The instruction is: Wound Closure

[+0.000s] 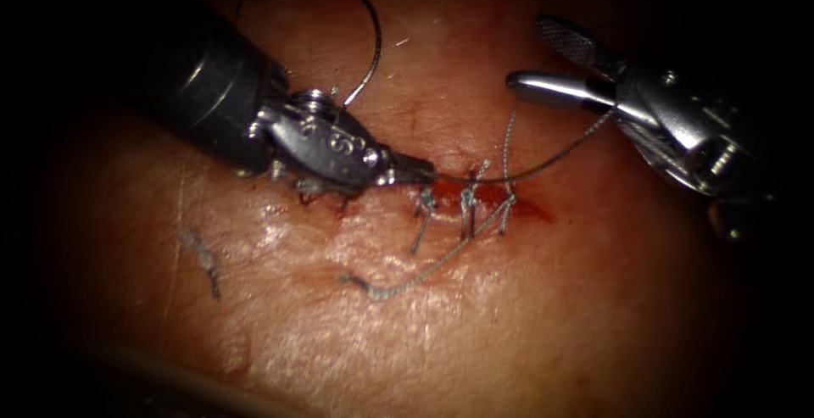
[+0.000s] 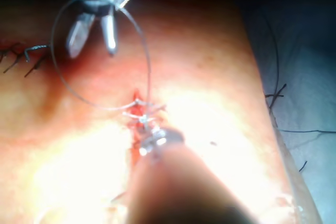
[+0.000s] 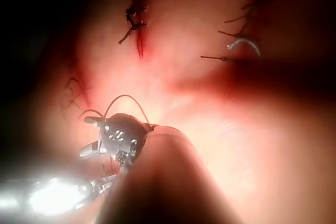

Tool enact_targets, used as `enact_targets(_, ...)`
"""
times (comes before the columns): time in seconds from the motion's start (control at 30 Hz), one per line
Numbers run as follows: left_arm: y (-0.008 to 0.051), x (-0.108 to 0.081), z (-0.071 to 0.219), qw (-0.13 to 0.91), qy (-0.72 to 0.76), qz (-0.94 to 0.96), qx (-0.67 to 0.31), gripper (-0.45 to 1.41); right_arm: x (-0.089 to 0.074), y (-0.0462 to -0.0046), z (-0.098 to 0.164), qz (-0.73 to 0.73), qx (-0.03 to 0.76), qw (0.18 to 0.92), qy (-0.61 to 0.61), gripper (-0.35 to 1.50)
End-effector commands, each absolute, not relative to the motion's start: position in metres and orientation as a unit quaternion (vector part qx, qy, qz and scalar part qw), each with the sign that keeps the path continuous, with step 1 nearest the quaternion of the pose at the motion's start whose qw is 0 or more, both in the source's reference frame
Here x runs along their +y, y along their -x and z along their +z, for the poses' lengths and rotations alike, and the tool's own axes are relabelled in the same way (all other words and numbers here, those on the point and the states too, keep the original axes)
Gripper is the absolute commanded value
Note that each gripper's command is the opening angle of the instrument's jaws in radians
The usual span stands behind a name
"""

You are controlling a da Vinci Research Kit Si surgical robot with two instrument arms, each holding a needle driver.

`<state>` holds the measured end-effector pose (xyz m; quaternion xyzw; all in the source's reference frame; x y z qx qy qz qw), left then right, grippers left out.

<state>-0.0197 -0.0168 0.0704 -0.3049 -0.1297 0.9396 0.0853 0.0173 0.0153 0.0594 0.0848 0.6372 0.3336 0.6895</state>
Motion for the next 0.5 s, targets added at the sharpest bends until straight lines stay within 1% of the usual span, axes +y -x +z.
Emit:
enact_targets(0.03, 0.02, -0.0172, 0.0714, 0.086, 0.305, 0.939, -0.13, -0.45, 0.0148, -0.0186, 0.0601, 0.327, 0.639, 0.69, -0.092, 0.37)
enact_targets(0.27, 0.0236, -0.0175, 0.0734, 0.091, 0.301, 0.939, -0.137, -0.45, 0.0136, -0.0222, 0.0599, 0.277, 0.635, 0.705, -0.151, 0.35)
enact_targets(0.33, 0.0238, -0.0177, 0.0737, 0.089, 0.3, 0.94, -0.14, -0.45, 0.0131, -0.0236, 0.0602, 0.21, 0.609, 0.737, -0.203, 0.35)
enact_targets(0.5, 0.0228, -0.0181, 0.0735, 0.083, 0.301, 0.939, -0.142, -0.45, 0.0124, -0.0237, 0.0613, 0.118, 0.553, 0.778, -0.274, 0.35)
